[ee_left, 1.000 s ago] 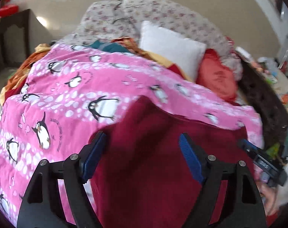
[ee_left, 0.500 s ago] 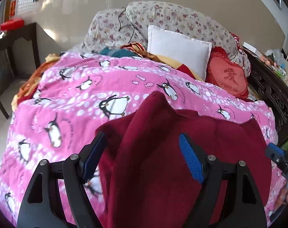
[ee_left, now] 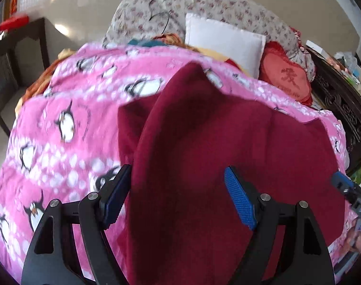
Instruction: Fold small clothes
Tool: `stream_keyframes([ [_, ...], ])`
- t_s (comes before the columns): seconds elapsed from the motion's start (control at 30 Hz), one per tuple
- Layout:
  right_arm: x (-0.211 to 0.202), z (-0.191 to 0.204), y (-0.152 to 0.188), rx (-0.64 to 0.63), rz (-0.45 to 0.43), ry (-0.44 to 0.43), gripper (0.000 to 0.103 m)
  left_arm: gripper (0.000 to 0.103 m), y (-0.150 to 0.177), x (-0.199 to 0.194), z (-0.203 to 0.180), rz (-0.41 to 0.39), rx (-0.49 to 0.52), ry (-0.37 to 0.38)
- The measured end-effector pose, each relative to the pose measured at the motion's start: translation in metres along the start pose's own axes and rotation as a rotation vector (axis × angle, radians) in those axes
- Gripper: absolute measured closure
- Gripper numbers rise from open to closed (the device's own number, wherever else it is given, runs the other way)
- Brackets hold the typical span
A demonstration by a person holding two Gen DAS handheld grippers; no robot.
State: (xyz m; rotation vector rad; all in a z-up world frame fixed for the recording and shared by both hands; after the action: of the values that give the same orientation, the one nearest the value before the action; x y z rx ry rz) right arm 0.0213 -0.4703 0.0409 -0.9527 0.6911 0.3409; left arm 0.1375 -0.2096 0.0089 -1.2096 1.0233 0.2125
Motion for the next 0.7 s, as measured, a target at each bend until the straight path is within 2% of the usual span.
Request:
stream_keyframes([
  [0.1, -0.02, -0.001, -0.001, 0.025, -0.012, -0.033, 0.049, 0.024, 0.008, -0.007, 0.003, -0.003, -0.001, 0.007],
  [0.2, -0.04, -0.007, 0.001, 0.02, -0.037, -0.019, 0.039, 0.024, 0.015, -0.013, 0.009, -0.005, -0.014, 0.007],
  [0.3, -0.053, -0.014, 0.007, 0.035, -0.029, -0.022, 0.037, 0.024, 0.022, -0.021, 0.013, -0.008, -0.013, 0.0],
  [0.43, -0.064, -0.028, 0.023, 0.045, -0.006, -0.022, 0.029, 0.024, 0.037, -0.035, 0.016, -0.018, -0.039, 0.054],
  [0.57, -0.064, -0.043, 0.046, 0.044, 0.039, -0.031, 0.028, 0.023, 0.061, -0.039, 0.016, 0.007, -0.077, 0.156],
  [0.7, -0.05, -0.055, 0.06, 0.06, 0.088, -0.042, 0.027, 0.024, 0.081, -0.033, 0.017, 0.035, -0.08, 0.172],
])
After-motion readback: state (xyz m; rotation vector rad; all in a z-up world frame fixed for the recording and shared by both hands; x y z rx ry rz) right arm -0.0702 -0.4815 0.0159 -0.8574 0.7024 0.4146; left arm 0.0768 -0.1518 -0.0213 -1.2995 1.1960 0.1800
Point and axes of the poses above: each gripper's, at about its wrist camera, not at the fingertips, and x roughly the way its jaws point, z to its left, y to its underside, the point moved 9 cm from there along x, roughly the way its jaws point, and after that the axes turned 14 degrees about x, right-handed, at the moved point
